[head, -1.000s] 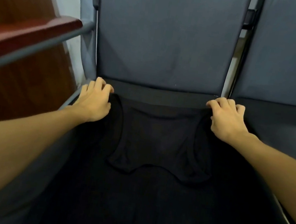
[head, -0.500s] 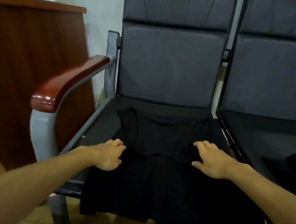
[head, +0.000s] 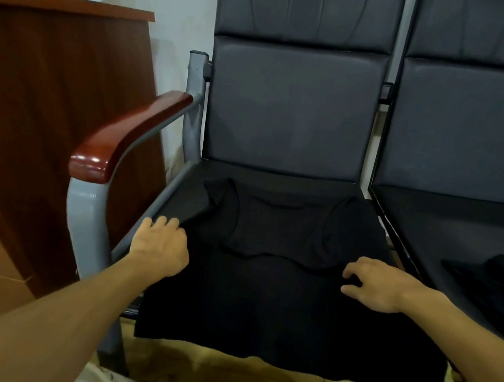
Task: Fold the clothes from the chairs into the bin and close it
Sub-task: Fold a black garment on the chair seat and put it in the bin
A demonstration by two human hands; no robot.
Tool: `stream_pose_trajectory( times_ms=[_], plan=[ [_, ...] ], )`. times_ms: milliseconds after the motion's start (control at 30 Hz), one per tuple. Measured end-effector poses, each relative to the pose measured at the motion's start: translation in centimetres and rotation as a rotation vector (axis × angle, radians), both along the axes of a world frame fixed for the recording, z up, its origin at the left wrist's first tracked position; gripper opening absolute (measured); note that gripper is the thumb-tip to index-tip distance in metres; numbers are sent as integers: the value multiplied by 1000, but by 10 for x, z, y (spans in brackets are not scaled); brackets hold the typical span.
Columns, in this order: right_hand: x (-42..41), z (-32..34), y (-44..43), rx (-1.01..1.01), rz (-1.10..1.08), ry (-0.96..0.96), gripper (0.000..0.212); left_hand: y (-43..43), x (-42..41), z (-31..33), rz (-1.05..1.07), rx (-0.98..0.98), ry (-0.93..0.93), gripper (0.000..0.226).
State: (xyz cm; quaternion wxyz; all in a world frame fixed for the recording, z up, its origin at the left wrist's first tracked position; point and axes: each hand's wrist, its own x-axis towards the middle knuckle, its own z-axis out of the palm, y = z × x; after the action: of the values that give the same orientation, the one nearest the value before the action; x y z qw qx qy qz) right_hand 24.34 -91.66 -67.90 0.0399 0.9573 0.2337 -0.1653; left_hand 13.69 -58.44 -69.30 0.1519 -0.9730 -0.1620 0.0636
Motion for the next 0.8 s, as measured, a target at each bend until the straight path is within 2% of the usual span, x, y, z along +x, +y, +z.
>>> stream_pose_trajectory(
  times_ms=[100, 200, 267, 367, 500, 633, 800],
  plan=[
    [4, 0, 16, -28, 0, -174, 31, -2, 9, 3, 20, 20, -123, 34],
    [10, -6, 36, -6, 5, -315, 28, -10, 30, -4, -108, -195, -204, 39],
    [18, -8, 47, 31, -14, -346, 27, -19, 46, -11, -188, -394, -169, 44],
    [29, -8, 55, 47, -77, -312, 33, -23, 66, -22, -195, -497, -77, 52],
    [44, -10, 45, 31, -134, -208, 41, -6, 88, -29, -51, -460, -36, 58],
    [53, -10, 34, -16, -109, -207, 38, 11, 90, -37, 109, -329, -8, 59],
    [54, -9, 32, -44, -64, -228, 39, 10, 81, -36, 144, -311, -41, 64]
  ],
)
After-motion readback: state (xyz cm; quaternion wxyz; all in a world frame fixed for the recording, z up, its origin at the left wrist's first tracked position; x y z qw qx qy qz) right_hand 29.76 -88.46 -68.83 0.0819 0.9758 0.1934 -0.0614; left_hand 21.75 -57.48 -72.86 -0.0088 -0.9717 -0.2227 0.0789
